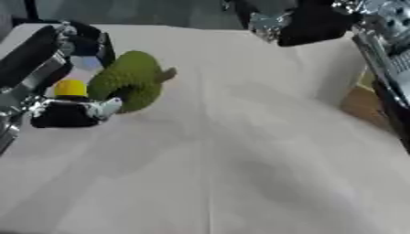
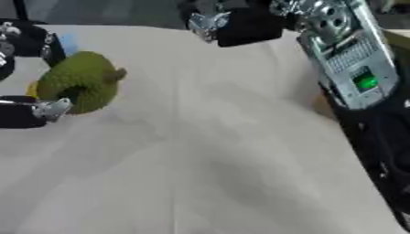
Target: Pick up the objects with one hand, pass them to the other hand, and then place them into the box on the other side of the table.
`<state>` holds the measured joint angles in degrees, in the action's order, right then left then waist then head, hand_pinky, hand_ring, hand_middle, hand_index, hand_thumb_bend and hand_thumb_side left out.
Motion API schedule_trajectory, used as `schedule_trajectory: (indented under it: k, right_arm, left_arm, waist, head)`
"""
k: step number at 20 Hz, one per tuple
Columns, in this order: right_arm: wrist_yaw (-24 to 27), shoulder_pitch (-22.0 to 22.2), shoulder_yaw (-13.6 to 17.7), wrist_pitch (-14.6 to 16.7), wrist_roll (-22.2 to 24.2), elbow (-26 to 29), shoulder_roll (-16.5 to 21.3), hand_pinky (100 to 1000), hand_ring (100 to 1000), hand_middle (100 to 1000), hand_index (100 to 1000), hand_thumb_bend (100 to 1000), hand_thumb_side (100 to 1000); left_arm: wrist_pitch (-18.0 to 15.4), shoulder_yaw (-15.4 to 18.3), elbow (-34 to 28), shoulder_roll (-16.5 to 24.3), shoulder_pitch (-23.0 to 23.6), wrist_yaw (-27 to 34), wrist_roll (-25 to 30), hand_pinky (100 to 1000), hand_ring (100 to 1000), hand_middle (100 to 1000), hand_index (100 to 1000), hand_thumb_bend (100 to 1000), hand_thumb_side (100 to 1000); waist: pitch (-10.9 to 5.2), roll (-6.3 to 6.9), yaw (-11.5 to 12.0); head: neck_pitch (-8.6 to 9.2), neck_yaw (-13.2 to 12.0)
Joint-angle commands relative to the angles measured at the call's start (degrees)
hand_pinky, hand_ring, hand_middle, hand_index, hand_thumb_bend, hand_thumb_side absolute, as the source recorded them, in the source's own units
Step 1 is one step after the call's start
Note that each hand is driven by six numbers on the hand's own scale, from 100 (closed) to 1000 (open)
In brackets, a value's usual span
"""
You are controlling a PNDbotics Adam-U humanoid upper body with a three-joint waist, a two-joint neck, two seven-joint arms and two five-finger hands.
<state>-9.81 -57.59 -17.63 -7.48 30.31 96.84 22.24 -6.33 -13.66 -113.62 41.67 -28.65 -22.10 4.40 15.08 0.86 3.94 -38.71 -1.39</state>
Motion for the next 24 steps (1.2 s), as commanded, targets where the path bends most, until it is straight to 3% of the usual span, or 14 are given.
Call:
schedule_trajectory:
  k: [1,16,24]
  right_arm:
    - [-1.3,-2.0,-0.4,1.1,1.2,-0.8,-0.1,1000,844,910,903,136,379]
    - [-3.3,-6.5,-3.9,5.6,7.2,-4.2,-2.0,1000,854,906,900,261,238]
    - [-5.4,-7.9,-5.9,7.1,9.9,-6.6,-4.0,989,845,900,899,273,288]
  left_arm:
    - [-0.1,0.2,-1.0,0.5,-1.0,-1.2,-1.0,571,479,421,451,100,109]
    - [-0.4,-1.0,-1.0,-1.2,-2.5,-5.0,-1.2,569,480,422,452,100,100]
    - [-0.5,-1.5,-1.0,-2.3,-3.3,-6.2,-0.8,568,482,425,452,100,100]
  waist:
    - [-2.31,-0.74,0.1]
    - [-3.16,-1.42,0.5]
    - [-3.66,-1.68,0.7]
  head:
    - [-0.19,0.2]
    - [-1.14,0.1]
    - [-1.95,0.4]
